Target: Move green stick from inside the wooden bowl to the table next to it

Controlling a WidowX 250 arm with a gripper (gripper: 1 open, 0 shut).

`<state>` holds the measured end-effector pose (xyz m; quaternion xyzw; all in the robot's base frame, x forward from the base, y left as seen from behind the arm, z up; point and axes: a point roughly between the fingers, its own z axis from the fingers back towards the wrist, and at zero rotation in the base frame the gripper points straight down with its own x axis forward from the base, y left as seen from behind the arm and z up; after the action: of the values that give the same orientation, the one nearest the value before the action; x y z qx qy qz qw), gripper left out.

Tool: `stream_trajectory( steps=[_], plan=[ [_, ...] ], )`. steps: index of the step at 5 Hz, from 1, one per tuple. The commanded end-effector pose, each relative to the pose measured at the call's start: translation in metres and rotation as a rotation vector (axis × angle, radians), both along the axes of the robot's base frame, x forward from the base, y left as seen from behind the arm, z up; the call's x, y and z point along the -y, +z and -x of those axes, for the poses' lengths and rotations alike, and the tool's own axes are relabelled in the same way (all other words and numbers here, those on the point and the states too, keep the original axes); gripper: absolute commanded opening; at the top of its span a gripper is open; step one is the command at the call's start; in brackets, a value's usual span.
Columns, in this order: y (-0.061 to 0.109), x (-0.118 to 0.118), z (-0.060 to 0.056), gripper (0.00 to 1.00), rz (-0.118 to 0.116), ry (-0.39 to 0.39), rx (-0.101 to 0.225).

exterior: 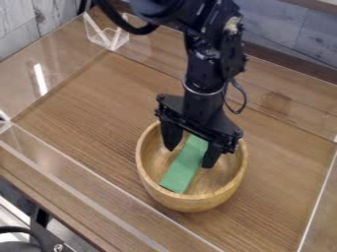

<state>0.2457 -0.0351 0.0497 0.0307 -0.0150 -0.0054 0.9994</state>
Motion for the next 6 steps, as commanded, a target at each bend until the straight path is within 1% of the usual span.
stream_trajectory(
  steps=[1, 3, 6],
  plan=[
    [0.0113, 0.0007, -0.0048, 1.0, 0.003, -0.003, 0.052],
    [0.0161, 0.0016, -0.0057, 1.0, 0.005, 0.002, 0.071],
    [0.0185, 0.0034, -0.0043, 1.0, 0.004, 0.003, 0.086]
  ],
)
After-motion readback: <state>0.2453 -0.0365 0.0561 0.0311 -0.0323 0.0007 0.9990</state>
